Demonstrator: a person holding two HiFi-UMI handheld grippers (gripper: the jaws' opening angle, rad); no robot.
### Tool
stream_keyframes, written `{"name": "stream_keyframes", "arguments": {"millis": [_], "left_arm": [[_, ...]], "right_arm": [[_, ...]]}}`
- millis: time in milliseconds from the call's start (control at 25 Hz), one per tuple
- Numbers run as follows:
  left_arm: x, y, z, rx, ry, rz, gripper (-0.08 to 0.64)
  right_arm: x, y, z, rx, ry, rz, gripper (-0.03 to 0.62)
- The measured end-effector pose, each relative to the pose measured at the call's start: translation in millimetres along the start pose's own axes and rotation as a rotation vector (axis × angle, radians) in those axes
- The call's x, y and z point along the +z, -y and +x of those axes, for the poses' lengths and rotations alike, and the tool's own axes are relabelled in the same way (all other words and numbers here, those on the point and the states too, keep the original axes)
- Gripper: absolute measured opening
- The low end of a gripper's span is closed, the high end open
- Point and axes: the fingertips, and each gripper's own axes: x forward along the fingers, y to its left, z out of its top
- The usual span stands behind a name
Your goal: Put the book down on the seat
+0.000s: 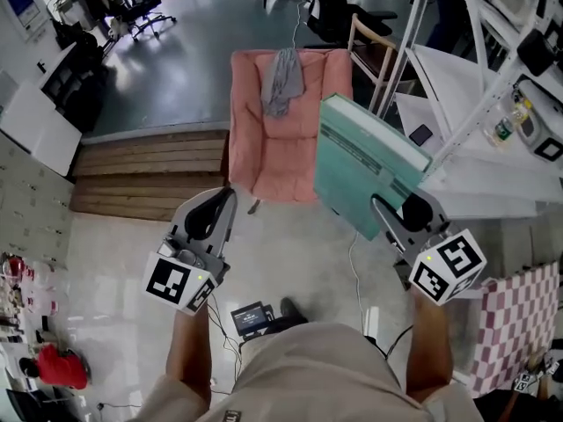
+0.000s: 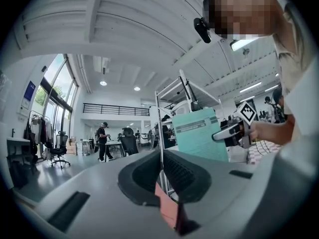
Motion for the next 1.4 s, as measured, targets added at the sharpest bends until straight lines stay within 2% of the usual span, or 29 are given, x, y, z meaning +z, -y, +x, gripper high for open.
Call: {"name": "stream_keyframes", "arguments": {"millis": [200,480,800,1040,1400], "left_arm": [[-10,-51,4,0.007,0.011,-0.019,0.020],[-22,-108,-5,0.052,0.029,-0.038,0.020],[-38,-155,-2,0.161,0.012,-0.046,0.020],[-52,-194,17,0.293,-0.039,-0.029,0.020],[-104,-252,75,0.434,-0.131,-0.093,0.020]], "right_arm": [[9,-8,51,0.004,-0.011,-0.004,0.155],[16,-26,119,0.063,-0.031,-0.013,0.155],[10,-13,195,0.174,-0.048,-0.015,0.155],[2,15,272,0.311,-0.066,-0.009,0.155],[-22,60,389,0.479,-0.135,-0.008,0.155]]}}
